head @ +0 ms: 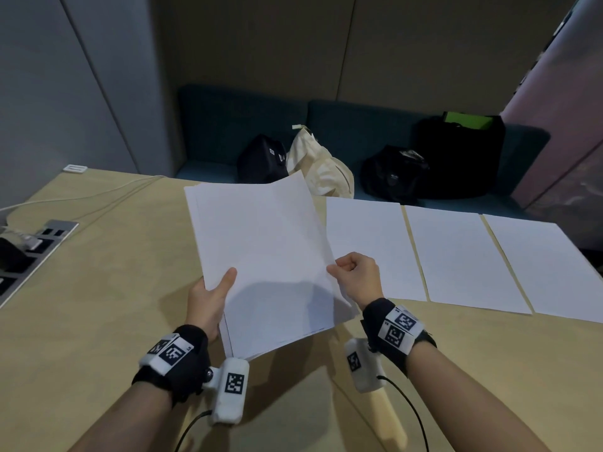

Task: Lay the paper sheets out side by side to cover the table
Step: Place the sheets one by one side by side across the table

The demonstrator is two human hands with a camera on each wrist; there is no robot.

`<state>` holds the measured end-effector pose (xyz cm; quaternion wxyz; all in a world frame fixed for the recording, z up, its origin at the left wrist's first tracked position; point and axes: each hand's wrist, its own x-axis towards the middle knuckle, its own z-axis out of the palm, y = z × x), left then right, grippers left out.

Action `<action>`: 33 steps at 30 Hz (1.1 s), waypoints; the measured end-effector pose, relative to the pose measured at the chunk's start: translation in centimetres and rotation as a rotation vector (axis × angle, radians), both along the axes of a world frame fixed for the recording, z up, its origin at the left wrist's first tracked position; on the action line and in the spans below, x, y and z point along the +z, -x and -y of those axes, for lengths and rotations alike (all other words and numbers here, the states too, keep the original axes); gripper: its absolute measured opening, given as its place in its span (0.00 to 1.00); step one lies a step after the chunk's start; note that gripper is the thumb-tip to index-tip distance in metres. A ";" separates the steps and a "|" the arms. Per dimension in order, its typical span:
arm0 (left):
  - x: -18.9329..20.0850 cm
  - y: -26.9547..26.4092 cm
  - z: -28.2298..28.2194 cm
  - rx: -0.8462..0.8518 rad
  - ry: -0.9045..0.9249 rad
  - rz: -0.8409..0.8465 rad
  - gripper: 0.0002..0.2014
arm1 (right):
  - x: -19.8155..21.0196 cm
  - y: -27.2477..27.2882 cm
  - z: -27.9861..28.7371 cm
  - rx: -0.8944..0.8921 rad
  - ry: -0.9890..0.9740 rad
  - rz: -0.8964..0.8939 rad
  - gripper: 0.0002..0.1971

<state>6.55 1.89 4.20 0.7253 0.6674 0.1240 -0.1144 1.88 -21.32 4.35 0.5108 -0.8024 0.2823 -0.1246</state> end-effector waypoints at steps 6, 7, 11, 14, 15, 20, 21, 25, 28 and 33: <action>-0.4 -0.4 -1.6 -0.004 -0.019 0.008 0.17 | -0.9 -0.7 -1.1 -0.001 -0.018 0.007 0.08; -0.4 -0.5 -1.8 -0.005 -0.021 0.007 0.17 | -1.1 -0.8 -1.3 0.012 -0.008 -0.013 0.09; -0.6 -1.0 -2.6 0.001 -0.033 0.008 0.17 | -1.7 -1.4 -1.9 0.038 0.015 -0.065 0.13; -0.8 -1.4 -3.2 0.012 -0.031 0.009 0.18 | -2.0 -2.0 -2.3 0.029 -0.004 -0.087 0.21; -0.8 -1.5 -3.4 0.015 -0.030 0.008 0.18 | -2.0 -2.3 -2.4 0.016 -0.023 -0.088 0.21; -1.1 -2.3 -4.9 0.053 -0.025 -0.003 0.17 | -1.7 -4.3 -1.3 -0.186 -0.096 -0.043 0.08; -1.1 -2.5 -5.4 0.068 -0.027 -0.002 0.18 | -1.6 -4.7 -0.9 -0.232 -0.112 -0.036 0.08; -1.1 -3.0 -7.6 0.163 -0.032 0.008 0.19 | -1.0 -6.6 0.3 -0.276 -0.067 -0.074 0.07; -1.1 -3.5 -9.3 0.242 -0.023 -0.013 0.20 | -1.1 -8.2 0.6 -0.246 0.009 -0.129 0.08; -1.6 -4.4 -11.2 0.328 -0.034 -0.023 0.22 | -1.9 -10.1 -0.3 -0.237 0.050 -0.203 0.13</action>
